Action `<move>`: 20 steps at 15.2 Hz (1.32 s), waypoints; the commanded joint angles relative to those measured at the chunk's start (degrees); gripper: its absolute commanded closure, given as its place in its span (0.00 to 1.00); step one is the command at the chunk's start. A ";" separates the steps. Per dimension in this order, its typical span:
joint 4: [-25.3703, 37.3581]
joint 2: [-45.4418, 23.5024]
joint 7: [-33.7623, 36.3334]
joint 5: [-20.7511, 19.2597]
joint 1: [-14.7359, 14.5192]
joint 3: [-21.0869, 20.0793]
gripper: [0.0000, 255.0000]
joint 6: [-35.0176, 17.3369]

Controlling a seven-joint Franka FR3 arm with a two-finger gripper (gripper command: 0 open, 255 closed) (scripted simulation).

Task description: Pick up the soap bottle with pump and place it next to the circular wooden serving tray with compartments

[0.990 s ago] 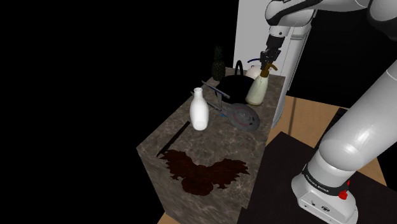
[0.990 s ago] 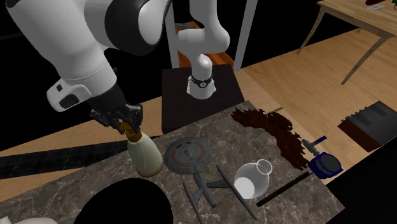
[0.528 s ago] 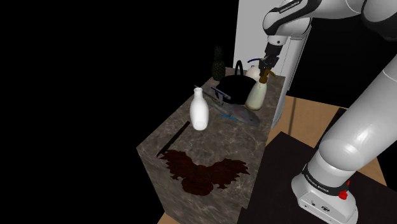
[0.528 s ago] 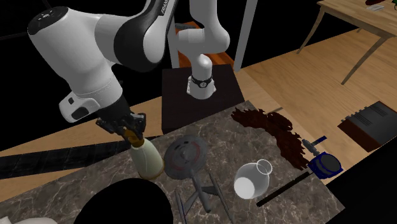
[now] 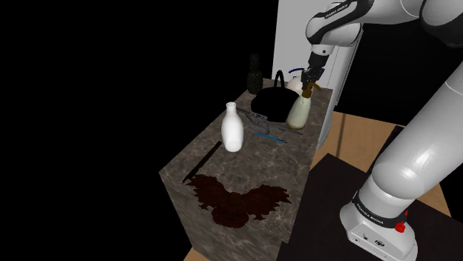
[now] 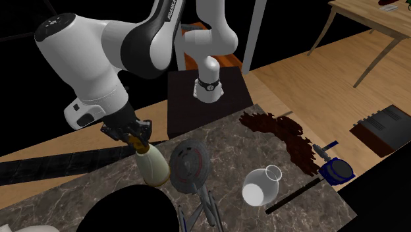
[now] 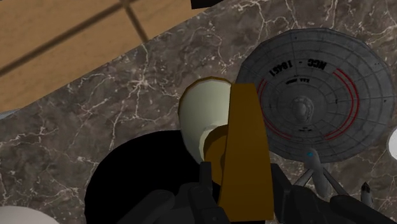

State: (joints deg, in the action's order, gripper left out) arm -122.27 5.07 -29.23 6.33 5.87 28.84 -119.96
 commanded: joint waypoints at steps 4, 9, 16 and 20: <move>-0.31 -0.37 -0.14 0.02 0.01 0.05 0.00 0.09; 0.90 0.44 0.36 -0.54 0.06 -0.02 0.00 1.98; 4.66 2.13 1.14 -1.66 0.28 -0.06 0.00 7.19; 4.66 2.13 1.14 -1.66 0.28 -0.06 0.00 7.19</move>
